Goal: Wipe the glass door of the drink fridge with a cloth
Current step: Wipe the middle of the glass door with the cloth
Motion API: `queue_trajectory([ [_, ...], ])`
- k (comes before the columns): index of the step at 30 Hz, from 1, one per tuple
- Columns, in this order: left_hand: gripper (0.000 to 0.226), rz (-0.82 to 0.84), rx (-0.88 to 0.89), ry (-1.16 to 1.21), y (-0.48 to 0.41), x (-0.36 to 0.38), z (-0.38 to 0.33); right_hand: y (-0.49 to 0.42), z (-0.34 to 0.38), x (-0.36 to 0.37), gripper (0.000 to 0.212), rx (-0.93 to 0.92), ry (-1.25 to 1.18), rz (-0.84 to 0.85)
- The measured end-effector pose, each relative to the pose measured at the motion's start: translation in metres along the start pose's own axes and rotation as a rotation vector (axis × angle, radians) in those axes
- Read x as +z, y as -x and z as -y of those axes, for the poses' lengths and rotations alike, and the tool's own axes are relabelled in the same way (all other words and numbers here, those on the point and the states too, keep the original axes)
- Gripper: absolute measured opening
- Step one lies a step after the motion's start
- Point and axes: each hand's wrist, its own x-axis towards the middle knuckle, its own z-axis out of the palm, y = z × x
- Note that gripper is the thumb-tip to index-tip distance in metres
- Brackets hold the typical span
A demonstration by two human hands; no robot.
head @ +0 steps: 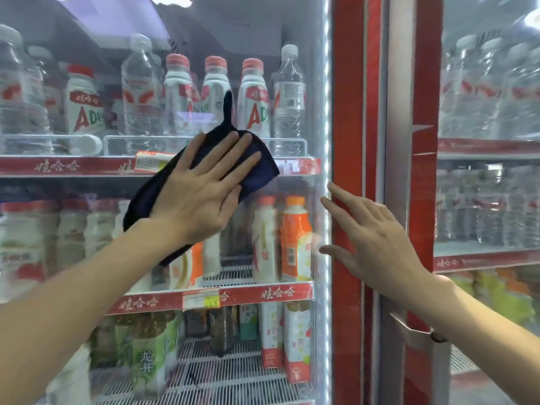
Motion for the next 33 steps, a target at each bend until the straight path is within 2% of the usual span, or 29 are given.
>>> queue_trajectory([
  [3,0.058,-0.025,-0.07,0.035,0.018,0.01,-0.043,0.005,0.002,0.009,0.084,-0.003,-0.004,-0.041],
  [8,0.058,0.057,0.116,0.119,0.055,0.014,-0.092,0.005,0.004,0.006,0.082,0.003,-0.027,-0.035],
  [12,0.056,0.097,0.333,0.109,0.031,0.009,-0.052,0.007,-0.004,-0.003,0.09,0.004,-0.012,-0.001],
  [13,0.056,0.084,0.315,0.097,0.015,0.007,-0.04,0.009,-0.008,-0.004,0.094,0.02,0.01,0.009],
  [16,0.055,0.024,0.117,0.064,-0.026,0.005,-0.031,0.014,-0.017,-0.003,0.099,0.055,0.023,0.029],
  [19,0.057,0.0,-0.015,0.058,-0.033,0.01,-0.053,0.017,-0.019,0.001,0.099,0.048,0.007,0.023],
  [21,0.059,-0.003,-0.041,0.086,-0.024,0.012,-0.072,0.017,-0.018,0.002,0.099,0.055,0.008,0.039],
  [27,0.063,0.075,0.082,0.129,0.031,0.022,-0.144,0.018,-0.029,-0.001,0.096,0.004,-0.085,0.061],
  [31,0.057,0.073,0.284,0.13,0.003,0.019,-0.116,0.023,-0.047,-0.01,0.082,-0.052,-0.134,0.112],
  [33,0.055,0.04,0.281,0.098,-0.033,0.017,-0.101,0.029,-0.049,-0.011,0.078,-0.065,-0.174,0.129],
])
